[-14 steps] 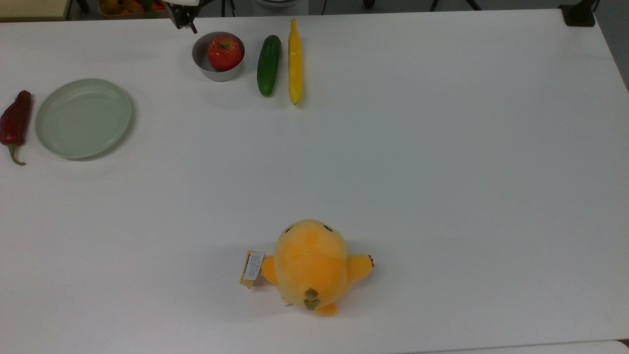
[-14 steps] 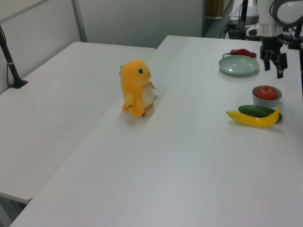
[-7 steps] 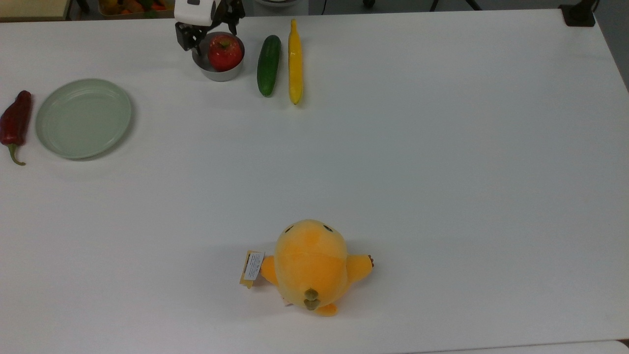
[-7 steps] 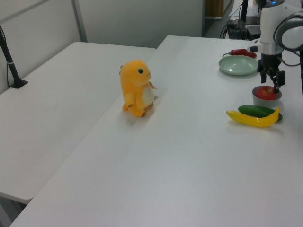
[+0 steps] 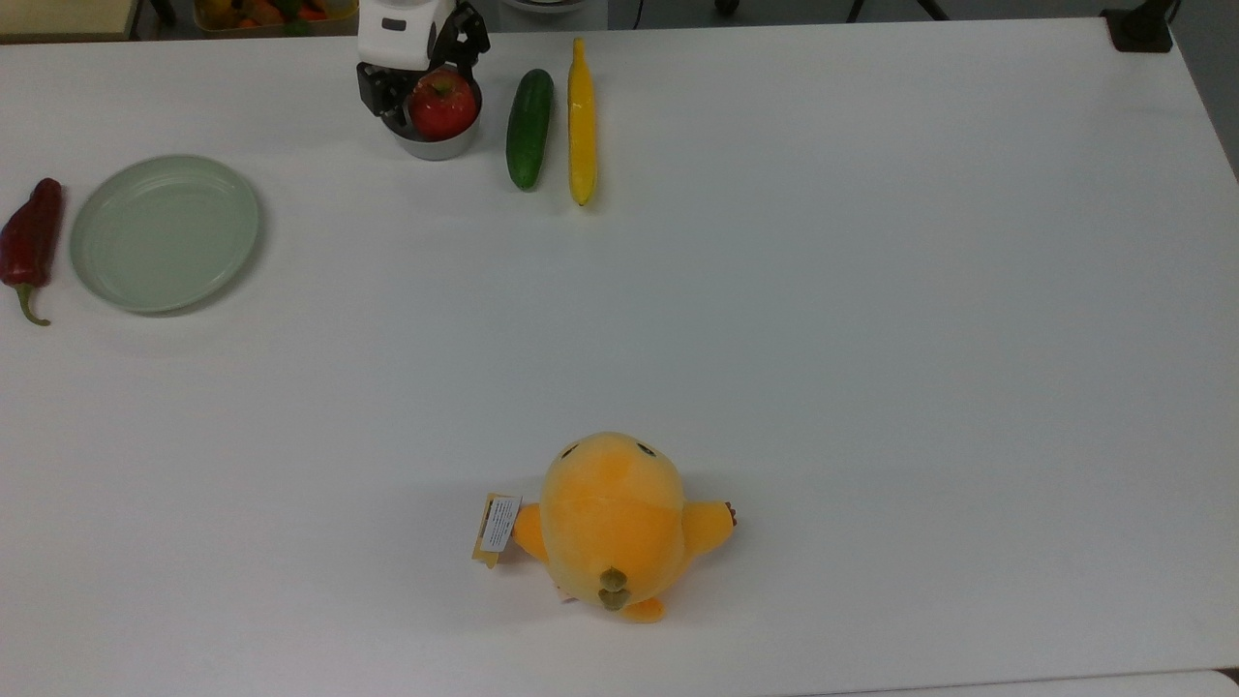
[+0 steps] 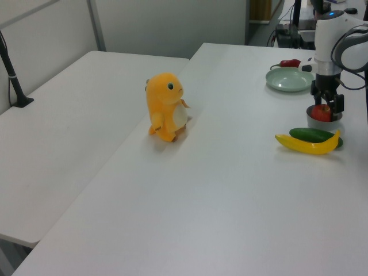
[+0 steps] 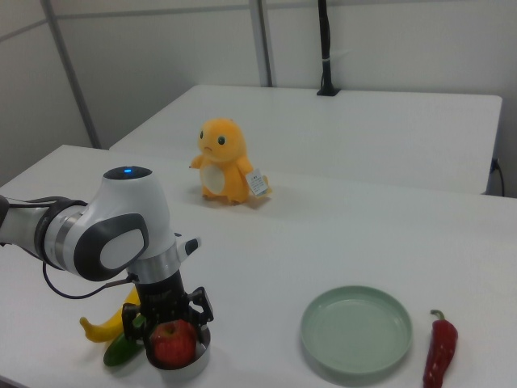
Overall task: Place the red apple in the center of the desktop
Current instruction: 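Lower the open gripper over the red apple in the bowl, then carry the apple away from the bowl toward the open table area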
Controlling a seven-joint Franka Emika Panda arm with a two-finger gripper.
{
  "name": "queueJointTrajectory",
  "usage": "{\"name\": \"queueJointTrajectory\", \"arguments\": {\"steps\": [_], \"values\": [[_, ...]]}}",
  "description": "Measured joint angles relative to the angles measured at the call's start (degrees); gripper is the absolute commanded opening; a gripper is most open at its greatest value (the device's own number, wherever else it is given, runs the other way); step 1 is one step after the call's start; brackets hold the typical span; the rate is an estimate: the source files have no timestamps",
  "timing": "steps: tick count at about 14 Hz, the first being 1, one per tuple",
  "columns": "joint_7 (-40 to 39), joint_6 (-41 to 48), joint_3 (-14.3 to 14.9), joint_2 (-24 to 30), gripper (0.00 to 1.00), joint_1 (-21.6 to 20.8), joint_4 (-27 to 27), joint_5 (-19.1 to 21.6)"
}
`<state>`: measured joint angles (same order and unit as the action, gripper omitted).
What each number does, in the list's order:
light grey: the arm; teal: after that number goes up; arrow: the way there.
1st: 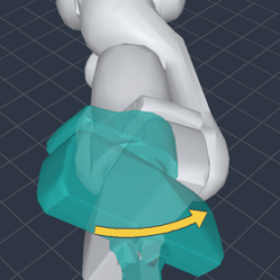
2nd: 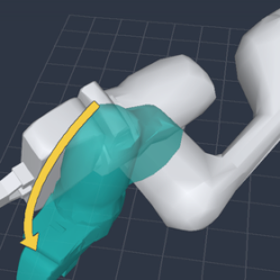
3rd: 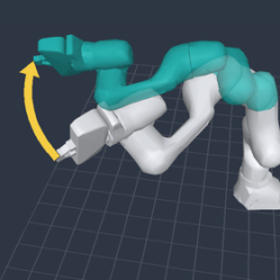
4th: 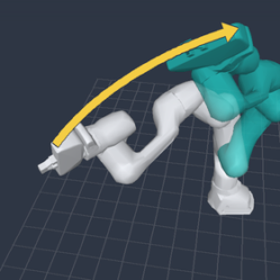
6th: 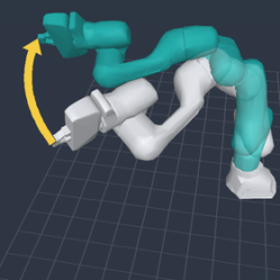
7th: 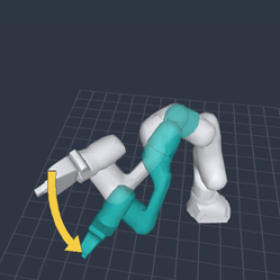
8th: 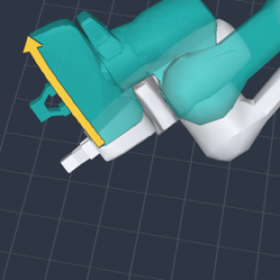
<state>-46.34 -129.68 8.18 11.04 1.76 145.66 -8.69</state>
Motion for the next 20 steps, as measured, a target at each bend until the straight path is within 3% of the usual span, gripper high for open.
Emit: {"name": "queueJointTrajectory", "arguments": {"steps": [6,7,13,16,20], "values": [[0.0,0.0,0.0,0.1,0.18,-0.1,0.0,-0.1],[0.0,0.0,0.0,0.1,0.13,-0.1,0.0,-0.1],[0.2,2.2,0.0,0.5,0.13,-0.1,-1.2,-0.1],[1.4,15.3,-1.4,2.2,0.13,-0.1,-11.9,0.1],[5.9,31.6,-4.8,-0.6,0.13,-0.2,-30.3,5.4]]}}
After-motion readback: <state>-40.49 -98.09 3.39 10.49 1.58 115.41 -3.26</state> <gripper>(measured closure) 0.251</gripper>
